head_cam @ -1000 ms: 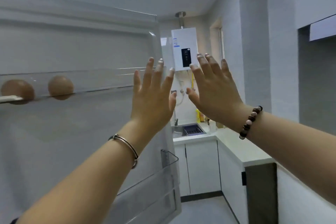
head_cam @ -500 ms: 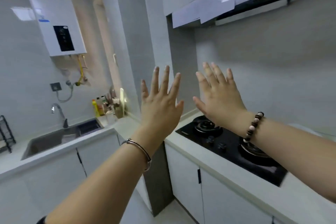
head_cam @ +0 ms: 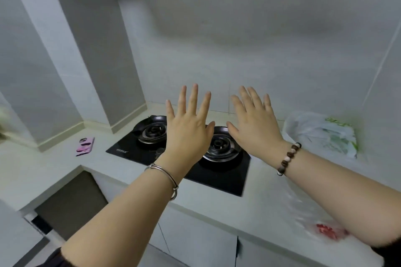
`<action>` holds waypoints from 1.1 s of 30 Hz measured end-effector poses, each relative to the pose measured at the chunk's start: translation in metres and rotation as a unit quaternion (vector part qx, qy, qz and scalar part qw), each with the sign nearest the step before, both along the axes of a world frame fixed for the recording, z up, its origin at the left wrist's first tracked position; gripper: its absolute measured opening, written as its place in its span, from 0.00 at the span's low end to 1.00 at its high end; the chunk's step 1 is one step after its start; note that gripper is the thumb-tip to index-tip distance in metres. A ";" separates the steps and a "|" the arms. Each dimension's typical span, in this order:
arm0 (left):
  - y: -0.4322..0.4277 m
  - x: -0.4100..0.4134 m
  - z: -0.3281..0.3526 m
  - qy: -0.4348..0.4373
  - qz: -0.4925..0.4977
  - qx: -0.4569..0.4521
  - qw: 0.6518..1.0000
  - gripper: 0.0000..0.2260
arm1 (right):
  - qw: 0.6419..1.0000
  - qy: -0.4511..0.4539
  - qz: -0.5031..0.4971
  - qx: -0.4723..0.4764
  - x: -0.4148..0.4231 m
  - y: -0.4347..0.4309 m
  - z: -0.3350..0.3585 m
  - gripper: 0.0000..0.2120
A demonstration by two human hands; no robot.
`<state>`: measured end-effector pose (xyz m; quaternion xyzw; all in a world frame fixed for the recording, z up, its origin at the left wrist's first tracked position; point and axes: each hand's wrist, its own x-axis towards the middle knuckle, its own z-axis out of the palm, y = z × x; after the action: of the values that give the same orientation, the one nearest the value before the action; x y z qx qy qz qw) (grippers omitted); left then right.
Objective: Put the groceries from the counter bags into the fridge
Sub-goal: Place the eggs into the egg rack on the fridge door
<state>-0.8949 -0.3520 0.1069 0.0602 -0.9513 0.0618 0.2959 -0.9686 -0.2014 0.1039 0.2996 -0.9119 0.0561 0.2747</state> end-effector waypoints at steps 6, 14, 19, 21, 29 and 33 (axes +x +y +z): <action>-0.014 -0.083 -0.041 -0.047 -0.073 0.075 0.993 0.29 | 0.996 -0.045 -0.078 0.001 -0.065 -0.005 -0.037 0.30; -0.015 -0.167 -0.100 -0.135 -0.133 0.114 0.975 0.30 | 0.984 -0.089 -0.157 0.004 -0.127 0.008 -0.082 0.27; -0.005 -0.212 -0.138 -0.199 -0.156 0.121 0.960 0.30 | 0.974 -0.132 -0.185 0.019 -0.163 0.033 -0.106 0.27; -0.001 -0.232 -0.152 -0.229 -0.153 0.113 0.955 0.30 | 0.970 -0.150 -0.188 0.024 -0.180 0.043 -0.114 0.27; 0.023 -0.326 -0.195 -0.356 -0.182 0.114 0.910 0.28 | 0.947 -0.278 -0.149 0.053 -0.250 0.062 -0.157 0.30; 0.033 -0.381 -0.212 -0.375 -0.214 0.126 0.893 0.26 | 0.930 -0.347 -0.094 0.071 -0.282 0.061 -0.182 0.29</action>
<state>-1.2757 -0.3190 -0.1054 -0.1356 -0.9813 -0.1051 -0.0869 -1.2504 -0.1407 -0.0782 0.1932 -0.9759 0.0661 -0.0768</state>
